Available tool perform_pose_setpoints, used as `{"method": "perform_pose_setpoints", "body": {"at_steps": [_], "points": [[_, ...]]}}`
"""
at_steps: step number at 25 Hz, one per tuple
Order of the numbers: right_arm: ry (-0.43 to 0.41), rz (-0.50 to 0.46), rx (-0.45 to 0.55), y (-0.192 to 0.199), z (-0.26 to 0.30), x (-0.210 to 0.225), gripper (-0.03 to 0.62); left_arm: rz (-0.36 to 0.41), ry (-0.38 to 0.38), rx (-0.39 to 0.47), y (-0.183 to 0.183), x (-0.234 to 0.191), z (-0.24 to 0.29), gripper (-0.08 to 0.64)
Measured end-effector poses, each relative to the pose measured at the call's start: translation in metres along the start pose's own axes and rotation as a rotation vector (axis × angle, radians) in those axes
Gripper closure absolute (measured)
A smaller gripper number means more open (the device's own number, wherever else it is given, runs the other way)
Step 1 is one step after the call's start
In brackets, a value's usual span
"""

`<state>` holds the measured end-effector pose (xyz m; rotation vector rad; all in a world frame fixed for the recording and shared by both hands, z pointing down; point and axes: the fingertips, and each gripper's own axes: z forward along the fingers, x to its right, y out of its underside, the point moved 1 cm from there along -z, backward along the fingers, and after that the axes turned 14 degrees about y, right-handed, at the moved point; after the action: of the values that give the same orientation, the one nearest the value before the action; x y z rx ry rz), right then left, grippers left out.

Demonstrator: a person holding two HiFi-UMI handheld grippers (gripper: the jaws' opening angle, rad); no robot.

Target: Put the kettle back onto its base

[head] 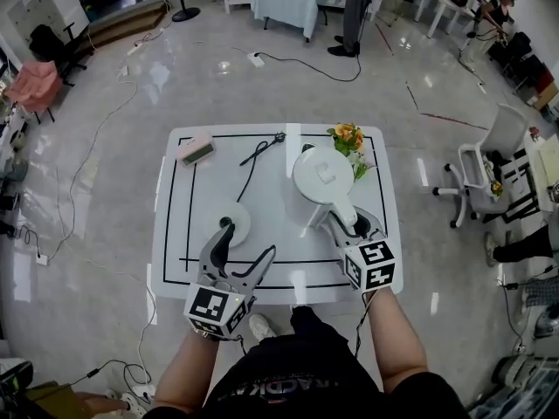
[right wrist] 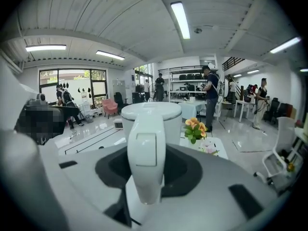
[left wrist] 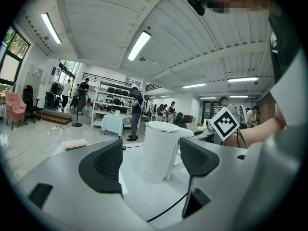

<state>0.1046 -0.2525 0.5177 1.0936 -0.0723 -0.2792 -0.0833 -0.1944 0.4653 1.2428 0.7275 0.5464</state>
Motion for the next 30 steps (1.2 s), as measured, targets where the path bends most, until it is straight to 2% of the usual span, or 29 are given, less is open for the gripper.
{"method": "perform_pose_setpoints", "body": {"at_steps": [10,24,30], "points": [[-0.002,-0.022,-0.019,0.001,-0.001,-0.001,0.465,-0.001,-0.013,0.003,-0.006,0.003,0.0,0.199],[-0.011,-0.007,0.034,0.0,0.0,0.002,0.468,0.008,-0.071,0.049,-0.018,-0.009,-0.013,0.199],[-0.024,-0.032,0.06,-0.002,-0.001,-0.001,0.468,0.012,-0.097,0.06,-0.018,-0.011,-0.019,0.199]]}}
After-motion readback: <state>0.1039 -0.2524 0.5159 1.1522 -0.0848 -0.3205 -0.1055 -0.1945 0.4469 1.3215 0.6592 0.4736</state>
